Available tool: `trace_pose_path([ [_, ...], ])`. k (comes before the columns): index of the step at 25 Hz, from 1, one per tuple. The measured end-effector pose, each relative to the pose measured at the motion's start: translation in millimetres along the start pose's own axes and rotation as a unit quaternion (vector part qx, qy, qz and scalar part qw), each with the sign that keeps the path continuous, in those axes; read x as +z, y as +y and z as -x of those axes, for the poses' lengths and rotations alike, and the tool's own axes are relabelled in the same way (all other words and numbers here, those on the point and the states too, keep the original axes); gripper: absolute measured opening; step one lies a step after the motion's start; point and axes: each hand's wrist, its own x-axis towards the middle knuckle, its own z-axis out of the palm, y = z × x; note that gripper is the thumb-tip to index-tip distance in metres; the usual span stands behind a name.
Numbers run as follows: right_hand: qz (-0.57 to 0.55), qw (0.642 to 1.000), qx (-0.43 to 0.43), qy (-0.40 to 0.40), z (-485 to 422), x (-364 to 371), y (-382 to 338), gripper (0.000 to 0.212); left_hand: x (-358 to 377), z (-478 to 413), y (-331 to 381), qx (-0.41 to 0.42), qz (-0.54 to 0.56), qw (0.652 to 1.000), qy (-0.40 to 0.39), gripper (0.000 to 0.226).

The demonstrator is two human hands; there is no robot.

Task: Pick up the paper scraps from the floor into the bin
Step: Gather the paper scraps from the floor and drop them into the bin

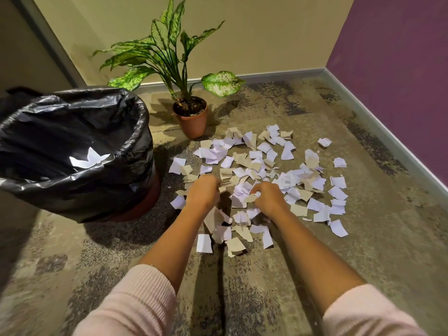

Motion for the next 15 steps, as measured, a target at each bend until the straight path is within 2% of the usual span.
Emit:
trace_pose_path([
  [4, -0.013, 0.999, -0.026, 0.028, 7, -23, -28, 0.037, -33, 4, 2, -0.005, 0.002, 1.0, 0.025, 0.015],
  [15, -0.008, 0.992, -0.098, 0.077, 36, -97, -119, 0.038, -156, 22, 9, 0.014, -0.035, 0.99, 0.138, 0.025],
])
